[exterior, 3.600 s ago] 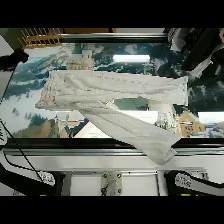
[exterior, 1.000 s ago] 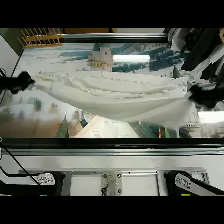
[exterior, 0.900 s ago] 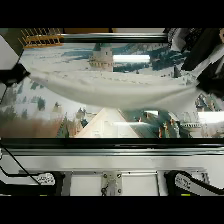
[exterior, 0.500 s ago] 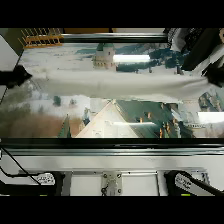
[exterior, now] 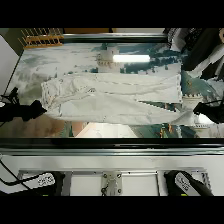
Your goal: Fold the clothes and pants, and hang the long-sleeved shirts on hangers.
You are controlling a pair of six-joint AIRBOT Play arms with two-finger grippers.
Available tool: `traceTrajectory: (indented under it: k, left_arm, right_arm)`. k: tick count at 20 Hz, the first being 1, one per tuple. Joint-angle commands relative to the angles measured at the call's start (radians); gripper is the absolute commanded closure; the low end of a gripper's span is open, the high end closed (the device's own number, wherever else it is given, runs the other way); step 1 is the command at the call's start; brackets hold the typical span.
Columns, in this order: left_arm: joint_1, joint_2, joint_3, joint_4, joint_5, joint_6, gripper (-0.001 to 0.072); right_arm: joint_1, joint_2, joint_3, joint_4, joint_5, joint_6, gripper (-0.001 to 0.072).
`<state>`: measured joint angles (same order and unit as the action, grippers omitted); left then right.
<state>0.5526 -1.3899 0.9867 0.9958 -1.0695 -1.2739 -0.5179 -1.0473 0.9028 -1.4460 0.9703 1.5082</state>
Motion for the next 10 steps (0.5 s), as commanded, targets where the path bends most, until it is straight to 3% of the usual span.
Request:
traceTrajectory:
  k: [1,6,10]
  left_arm:
    - [0.007,0.097,-0.101,0.032,0.017,0.003,0.0680]
    - [-0.035,0.129,-0.164,0.033,0.079,0.003,0.0680]
    - [-0.054,0.129,-0.164,0.033,0.094,0.005,0.0680]
  right_arm:
    - [-0.069,0.116,-0.018,-0.002,0.159,0.143,-0.0005]
    - [-0.030,0.113,-0.020,0.002,0.144,0.381,-0.0002]
    - [0.074,-0.017,0.029,0.000,0.102,0.454,0.0000]
